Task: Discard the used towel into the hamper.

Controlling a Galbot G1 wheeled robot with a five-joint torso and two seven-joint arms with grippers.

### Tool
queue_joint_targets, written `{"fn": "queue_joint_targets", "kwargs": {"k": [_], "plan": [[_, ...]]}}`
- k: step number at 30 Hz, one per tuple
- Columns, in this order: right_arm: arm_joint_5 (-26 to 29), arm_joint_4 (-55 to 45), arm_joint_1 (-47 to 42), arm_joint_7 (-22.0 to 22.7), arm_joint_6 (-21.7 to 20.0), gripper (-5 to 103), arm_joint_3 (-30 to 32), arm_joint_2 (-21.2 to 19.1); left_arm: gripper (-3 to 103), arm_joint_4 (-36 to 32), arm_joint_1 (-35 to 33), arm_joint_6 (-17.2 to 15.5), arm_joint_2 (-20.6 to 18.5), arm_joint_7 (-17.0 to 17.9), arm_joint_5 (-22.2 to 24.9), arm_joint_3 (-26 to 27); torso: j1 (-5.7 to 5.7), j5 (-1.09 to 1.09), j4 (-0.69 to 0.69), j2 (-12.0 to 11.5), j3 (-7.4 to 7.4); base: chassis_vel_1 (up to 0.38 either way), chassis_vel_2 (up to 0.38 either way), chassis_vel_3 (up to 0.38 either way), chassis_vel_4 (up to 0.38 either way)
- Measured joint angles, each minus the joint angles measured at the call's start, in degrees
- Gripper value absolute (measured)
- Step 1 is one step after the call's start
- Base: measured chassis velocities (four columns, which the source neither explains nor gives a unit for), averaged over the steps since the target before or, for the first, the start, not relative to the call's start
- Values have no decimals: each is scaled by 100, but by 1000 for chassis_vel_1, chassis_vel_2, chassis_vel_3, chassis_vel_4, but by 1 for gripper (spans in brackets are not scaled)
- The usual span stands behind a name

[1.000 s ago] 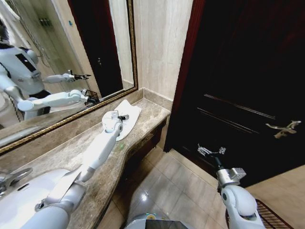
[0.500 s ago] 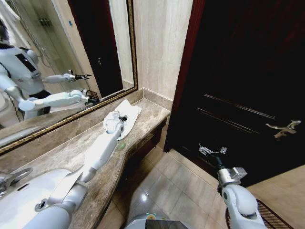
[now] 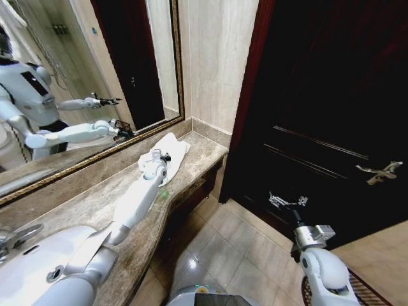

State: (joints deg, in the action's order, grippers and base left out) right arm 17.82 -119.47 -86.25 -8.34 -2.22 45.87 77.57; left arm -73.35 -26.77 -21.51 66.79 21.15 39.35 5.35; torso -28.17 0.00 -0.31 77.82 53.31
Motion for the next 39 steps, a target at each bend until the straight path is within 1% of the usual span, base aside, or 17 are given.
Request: {"fn": "queue_joint_targets", "kwargs": {"k": [1, 3, 8, 11, 12, 16, 17, 20, 22, 24, 27, 28, 29, 30, 31, 35, 39], "plan": [[0, 0, 0, 0, 0, 100, 0, 0, 9, 0, 0, 0, 0, 0, 0, 0, 0, 0, 0, 0, 0, 0, 0, 0, 0], [3, -30, 2, 32, 0, 100, -5, 10, 9, -254, -66, 45, -107, -6, -2, -13, 0, 0, 0, 0, 0, 0, 0, 0, 0], [3, -61, -36, 36, -1, 100, -4, 14, 9, -591, -168, 62, -245, -3, -2, -3, 0, 0, 0, 0, 0, 0, 0, 0, 0], [3, -87, -59, 36, 2, 100, 11, 14, 9, -978, -281, 78, -399, 17, 13, 48, 0, 0, 0, 0, 0, 0, 0, 0, 0], [3, -87, -59, 36, 2, 100, 11, 14, 9, -978, -281, 78, -399, 17, 13, 48, 0, 0, 0, 0, 0, 0, 0, 0, 0], [3, -105, -66, 36, 12, 100, 0, 37, 9, -1512, -370, 75, -629, 51, 98, 82, 0, 0, 1, 0, 0, 0, 0, 0, 0], [3, -105, -66, 36, 12, 100, 0, 37, 9, -1512, -370, 75, -629, 51, 98, 82, 0, 0, 1, 0, 0, 0, 0, 0, 0], [-1, -119, -65, 36, 16, 100, -20, 50, 9, -1926, -424, 58, -796, 118, 174, 125, 1, 0, 0, 0, 0, 0, 0, 0, 0], [-1, -121, -63, 35, 16, 100, -23, 52, 9, -2028, -446, 56, -837, 125, 182, 133, 1, 0, 0, 0, 0, 0, 0, 0, 0], [-6, -123, -58, 34, 17, 100, -34, 61, 9, -2387, -545, 55, -967, 136, 225, 139, 1, 0, 1, 0, 0, 0, 0, 0, 0], [-12, -123, -55, 32, 19, 100, -47, 67, 9, -2602, -609, 54, -1021, 137, 278, 139, 1, 0, 1, 0, 0, 0, 0, 0, 0], [-28, -123, -43, 30, 20, 100, -71, 76, 9, -2884, -658, 66, -1066, 134, 357, 139, 1, 0, 1, 0, 0, 0, 0, 0, 0], [-32, -123, -40, 30, 20, 100, -76, 79, 9, -2947, -665, 70, -1077, 132, 380, 139, 1, 0, 1, 0, -1, 0, 0, 0, 0], [-44, -123, -32, 30, 20, 100, -93, 83, 9, -3164, -676, 75, -1118, 129, 449, 136, 1, -1, 0, 0, 0, 0, 0, 0, 0], [-44, -123, -32, 30, 20, 100, -93, 83, 9, -3164, -676, 75, -1118, 129, 449, 136, 1, -1, 0, 0, 0, 0, 0, 0, 0], [-52, -140, 1, 30, -7, 100, -115, 84, 9, -3629, -646, 79, -1241, 124, 662, 109, 1, 0, 0, 0, 0, 0, 0, 0, 0], [-59, -146, 16, 30, -18, 100, -126, 97, 9, -3857, -605, 119, -1309, 109, 808, 89, 1, 0, 0, 0, -1, 0, 0, 0, 0]]}}
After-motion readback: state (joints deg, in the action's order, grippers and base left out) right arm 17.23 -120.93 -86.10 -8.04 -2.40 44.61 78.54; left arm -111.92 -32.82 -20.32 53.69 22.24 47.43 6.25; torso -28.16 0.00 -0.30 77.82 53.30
